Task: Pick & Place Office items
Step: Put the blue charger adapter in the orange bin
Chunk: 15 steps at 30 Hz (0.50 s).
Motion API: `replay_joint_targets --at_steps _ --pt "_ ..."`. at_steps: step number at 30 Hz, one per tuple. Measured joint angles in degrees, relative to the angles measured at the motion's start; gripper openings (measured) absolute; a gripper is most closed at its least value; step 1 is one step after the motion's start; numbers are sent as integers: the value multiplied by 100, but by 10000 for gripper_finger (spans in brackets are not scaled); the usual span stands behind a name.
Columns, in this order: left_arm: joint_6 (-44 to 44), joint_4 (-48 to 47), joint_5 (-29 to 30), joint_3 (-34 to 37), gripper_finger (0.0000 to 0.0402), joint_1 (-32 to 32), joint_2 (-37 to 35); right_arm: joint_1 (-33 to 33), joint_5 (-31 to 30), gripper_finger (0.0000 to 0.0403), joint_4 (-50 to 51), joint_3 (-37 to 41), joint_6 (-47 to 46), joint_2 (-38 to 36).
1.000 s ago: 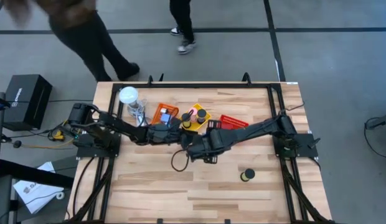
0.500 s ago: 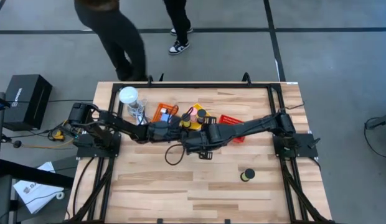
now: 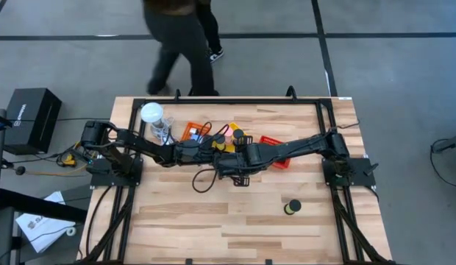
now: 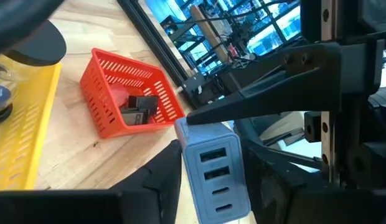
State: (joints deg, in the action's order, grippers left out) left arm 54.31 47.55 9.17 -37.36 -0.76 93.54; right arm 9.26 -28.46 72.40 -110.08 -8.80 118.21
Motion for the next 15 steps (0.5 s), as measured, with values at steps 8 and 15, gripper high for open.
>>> replay_joint_targets --at_steps 8,15 --pt "-46 -3 -27 -1 135 20 -1 15 -10 249 -10 2 -9 0" --pt "-21 -45 76 118 123 88 10 33 -13 253 99 -11 -46 26"
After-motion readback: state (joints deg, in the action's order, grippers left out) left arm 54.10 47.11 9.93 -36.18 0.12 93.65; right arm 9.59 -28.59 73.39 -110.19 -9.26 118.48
